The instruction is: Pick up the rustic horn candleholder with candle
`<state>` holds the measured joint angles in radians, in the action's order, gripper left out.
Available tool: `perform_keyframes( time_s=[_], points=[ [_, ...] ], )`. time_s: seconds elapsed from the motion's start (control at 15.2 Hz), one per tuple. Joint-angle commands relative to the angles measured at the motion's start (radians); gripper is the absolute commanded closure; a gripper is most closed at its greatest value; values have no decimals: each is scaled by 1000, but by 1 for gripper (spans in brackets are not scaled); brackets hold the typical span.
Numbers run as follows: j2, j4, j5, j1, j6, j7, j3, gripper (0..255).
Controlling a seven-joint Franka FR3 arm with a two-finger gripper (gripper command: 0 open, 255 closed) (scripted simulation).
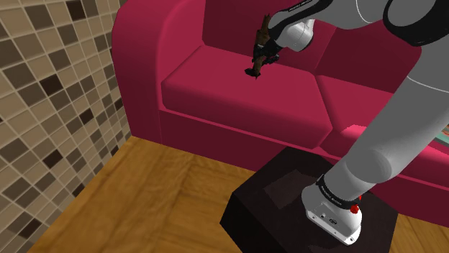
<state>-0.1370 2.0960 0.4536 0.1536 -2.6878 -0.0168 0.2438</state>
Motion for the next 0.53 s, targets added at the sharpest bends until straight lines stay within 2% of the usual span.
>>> perform_keyframes(
  time_s=[0.0,0.13,0.46],
  points=[
    [0,0,0,0,0,0,0,255],
    [-1,0,1,0,-1,-2,0,255],
    [34,-24,-52,-6,53,47,12,255]
  ],
)
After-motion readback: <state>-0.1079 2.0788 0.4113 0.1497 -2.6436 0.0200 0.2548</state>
